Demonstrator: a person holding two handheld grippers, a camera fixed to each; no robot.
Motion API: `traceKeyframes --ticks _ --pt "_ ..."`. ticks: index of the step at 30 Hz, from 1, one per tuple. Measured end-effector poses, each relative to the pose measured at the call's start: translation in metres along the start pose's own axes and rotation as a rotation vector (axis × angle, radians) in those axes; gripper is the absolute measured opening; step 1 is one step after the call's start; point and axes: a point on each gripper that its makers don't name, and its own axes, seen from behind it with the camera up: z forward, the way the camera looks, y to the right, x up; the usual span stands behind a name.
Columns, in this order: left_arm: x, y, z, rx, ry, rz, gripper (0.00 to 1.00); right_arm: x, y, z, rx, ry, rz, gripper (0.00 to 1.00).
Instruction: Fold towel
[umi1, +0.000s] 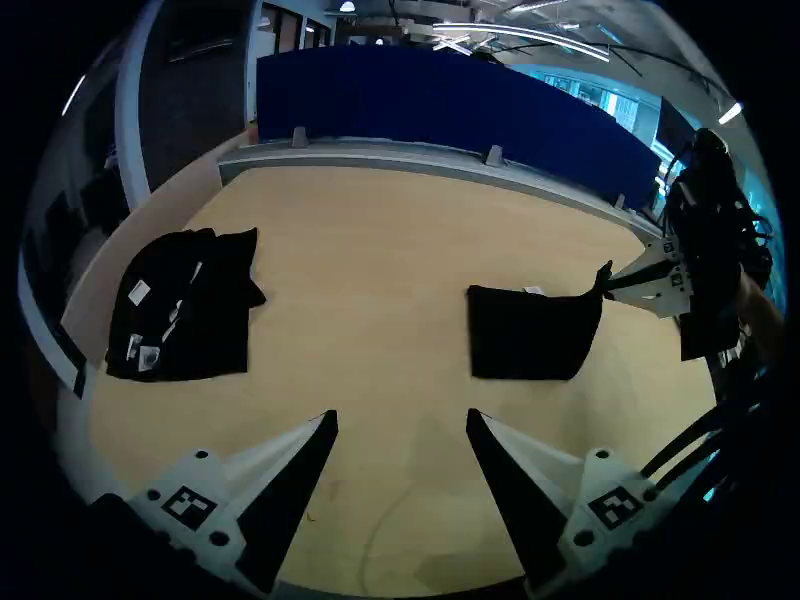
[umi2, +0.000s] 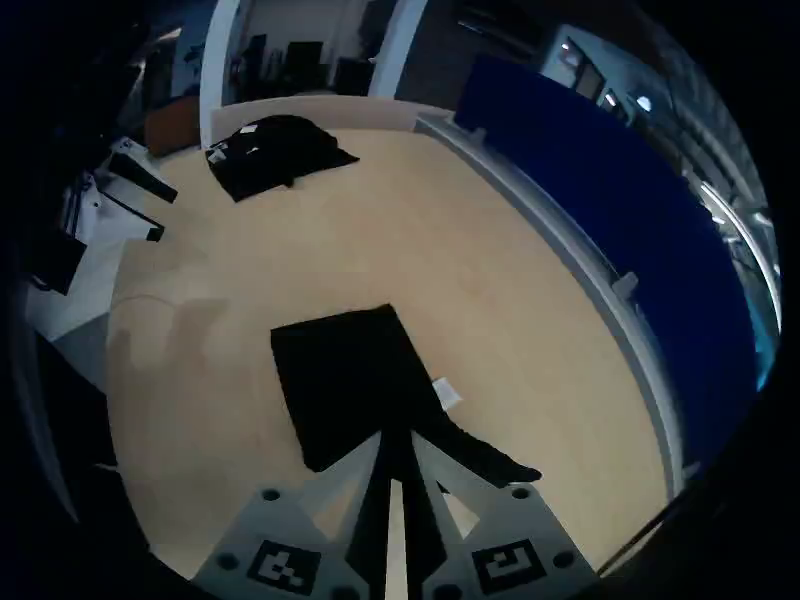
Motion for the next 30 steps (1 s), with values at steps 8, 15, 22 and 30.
traceKeyframes --ticks 8,15,22,30 --pt "-0.002 -0.017 -0.014 0.033 0.023 -0.047 0.96 0.034 -0.030 0.023 0.061 -0.022 -0.170 0.06" --pt "-0.009 -0.031 -0.020 0.066 0.028 -0.083 0.96 0.056 -0.064 0.059 0.109 -0.007 -0.202 0.06" --pt "-0.018 -0.038 -0.024 0.087 0.026 -0.105 0.95 0.040 -0.104 0.104 0.162 -0.014 -0.131 0.06" --pt "-0.019 -0.040 -0.022 0.085 0.026 -0.115 0.96 0.025 -0.114 0.115 0.183 -0.022 -0.095 0.08"
